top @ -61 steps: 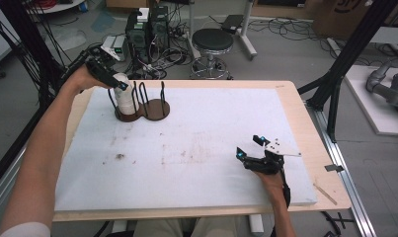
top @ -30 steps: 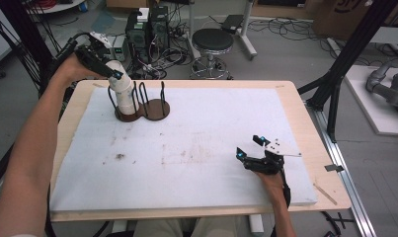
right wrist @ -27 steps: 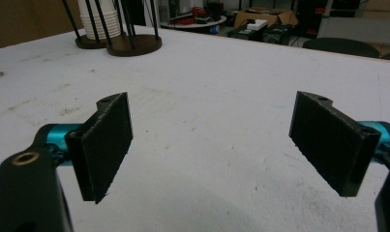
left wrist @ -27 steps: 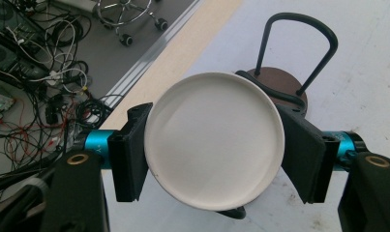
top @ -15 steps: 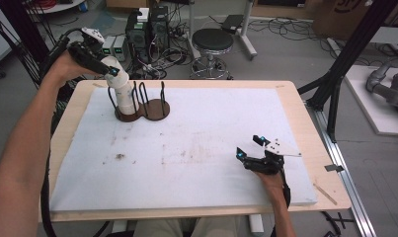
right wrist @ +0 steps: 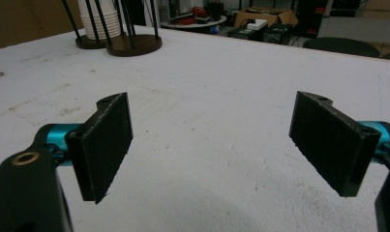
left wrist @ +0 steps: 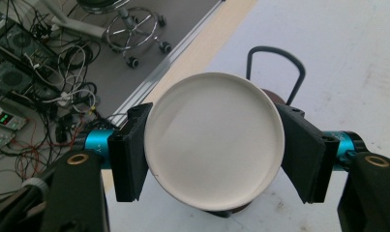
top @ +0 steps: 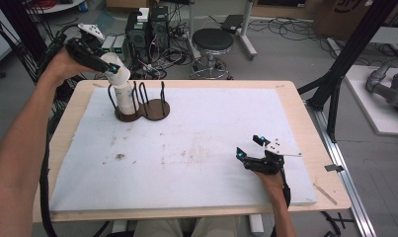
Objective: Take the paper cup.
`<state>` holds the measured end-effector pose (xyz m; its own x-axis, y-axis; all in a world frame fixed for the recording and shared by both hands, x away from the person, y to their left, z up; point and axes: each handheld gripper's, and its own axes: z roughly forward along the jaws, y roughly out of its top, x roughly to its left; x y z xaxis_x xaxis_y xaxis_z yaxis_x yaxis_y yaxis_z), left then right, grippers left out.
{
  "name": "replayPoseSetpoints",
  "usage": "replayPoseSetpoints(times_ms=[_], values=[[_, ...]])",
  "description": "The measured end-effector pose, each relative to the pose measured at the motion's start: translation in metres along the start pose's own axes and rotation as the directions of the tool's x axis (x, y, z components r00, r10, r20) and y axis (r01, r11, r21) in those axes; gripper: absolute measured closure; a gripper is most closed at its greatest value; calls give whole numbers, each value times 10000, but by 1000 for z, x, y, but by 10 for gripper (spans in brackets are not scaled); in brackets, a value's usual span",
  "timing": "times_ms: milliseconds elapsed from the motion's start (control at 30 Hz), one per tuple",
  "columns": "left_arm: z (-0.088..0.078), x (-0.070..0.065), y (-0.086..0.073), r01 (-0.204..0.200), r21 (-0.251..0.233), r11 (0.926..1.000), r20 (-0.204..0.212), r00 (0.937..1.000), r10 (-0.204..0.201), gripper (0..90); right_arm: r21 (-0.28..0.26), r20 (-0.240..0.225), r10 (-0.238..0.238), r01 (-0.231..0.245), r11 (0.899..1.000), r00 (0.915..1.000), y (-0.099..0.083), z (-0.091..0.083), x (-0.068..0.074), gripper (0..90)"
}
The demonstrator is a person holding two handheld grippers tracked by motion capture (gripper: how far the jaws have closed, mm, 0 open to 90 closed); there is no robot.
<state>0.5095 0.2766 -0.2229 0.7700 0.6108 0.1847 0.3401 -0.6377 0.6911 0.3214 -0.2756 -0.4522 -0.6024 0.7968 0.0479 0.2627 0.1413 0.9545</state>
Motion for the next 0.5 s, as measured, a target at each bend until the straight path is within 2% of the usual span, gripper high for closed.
replayPoseSetpoints(times_ms=[167, 367, 500], values=[[-8, -9, 3, -177, -232, 9996, 67, 9998, 178, 338, -20, -34, 6, -6, 10000, 10000, 0, 0, 0, 158], [-21, -17, 3, -42, -569, 9984, 176, 9998, 52, 337, -25, -26, 63, -63, 10000, 10000, 0, 0, 0, 158], [-30, -25, 2, -19, -993, 9951, 295, 9996, 49, 338, -44, -35, 72, -72, 10000, 10000, 0, 0, -1, 157]])
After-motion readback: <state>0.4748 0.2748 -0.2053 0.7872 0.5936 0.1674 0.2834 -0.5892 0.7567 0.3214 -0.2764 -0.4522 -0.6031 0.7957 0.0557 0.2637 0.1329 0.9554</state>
